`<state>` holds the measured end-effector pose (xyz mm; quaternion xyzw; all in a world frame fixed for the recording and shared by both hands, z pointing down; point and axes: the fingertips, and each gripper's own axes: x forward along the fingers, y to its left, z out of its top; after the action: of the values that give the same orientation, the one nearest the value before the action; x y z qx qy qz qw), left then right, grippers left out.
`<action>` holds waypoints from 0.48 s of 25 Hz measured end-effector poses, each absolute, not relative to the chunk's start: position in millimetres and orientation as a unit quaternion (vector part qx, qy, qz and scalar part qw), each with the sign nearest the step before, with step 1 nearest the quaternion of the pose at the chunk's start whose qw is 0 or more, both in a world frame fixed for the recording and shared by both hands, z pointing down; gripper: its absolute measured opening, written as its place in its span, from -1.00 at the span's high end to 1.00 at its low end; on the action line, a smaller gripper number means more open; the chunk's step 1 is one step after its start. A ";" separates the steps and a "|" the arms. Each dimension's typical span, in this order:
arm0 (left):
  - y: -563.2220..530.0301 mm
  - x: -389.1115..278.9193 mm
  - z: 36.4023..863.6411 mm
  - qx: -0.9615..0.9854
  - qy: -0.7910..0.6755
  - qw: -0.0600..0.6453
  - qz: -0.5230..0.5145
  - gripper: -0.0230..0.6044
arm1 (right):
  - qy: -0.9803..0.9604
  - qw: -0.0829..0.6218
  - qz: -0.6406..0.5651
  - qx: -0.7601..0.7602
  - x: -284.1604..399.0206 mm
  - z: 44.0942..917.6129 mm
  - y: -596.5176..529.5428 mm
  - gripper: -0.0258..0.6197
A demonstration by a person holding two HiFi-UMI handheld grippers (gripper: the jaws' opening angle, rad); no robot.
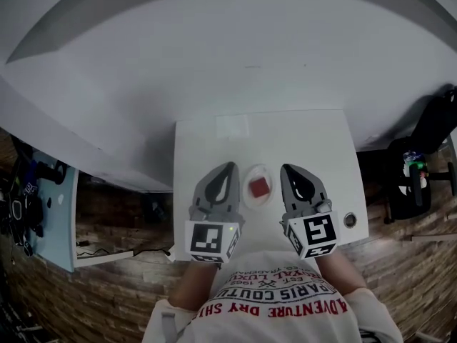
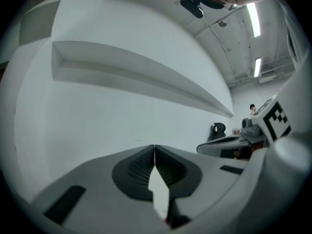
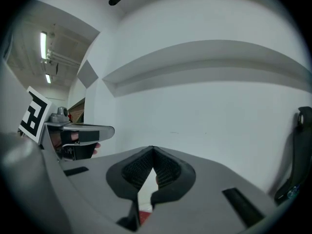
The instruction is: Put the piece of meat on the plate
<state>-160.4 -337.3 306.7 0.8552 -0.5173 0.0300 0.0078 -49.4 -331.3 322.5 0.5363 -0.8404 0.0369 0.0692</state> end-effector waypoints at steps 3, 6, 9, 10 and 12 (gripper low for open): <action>-334.7 -158.9 303.7 0.854 -0.519 0.002 0.029 0.90 | -0.843 0.069 0.038 0.532 -50.9 323.0 -331.6 0.88; -333.0 -158.5 304.7 0.854 -0.519 0.002 0.032 0.90 | -0.848 0.068 0.039 0.525 -54.1 323.9 -329.9 0.88; -331.3 -159.8 304.7 0.853 -0.521 0.002 0.033 0.90 | -0.849 0.071 0.039 0.522 -56.6 324.8 -327.0 0.88; -331.4 -159.4 305.0 0.853 -0.521 0.003 0.033 0.90 | -0.849 0.072 0.040 0.522 -56.4 325.9 -326.9 0.88; -332.1 -157.4 306.3 0.853 -0.520 0.003 0.034 0.90 | -0.848 0.074 0.044 0.523 -55.0 328.5 -327.6 0.88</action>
<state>-157.4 -332.1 306.3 0.8533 -0.5203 0.0341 0.0032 -55.0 -327.6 328.5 0.5229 -0.8481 0.0436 0.0736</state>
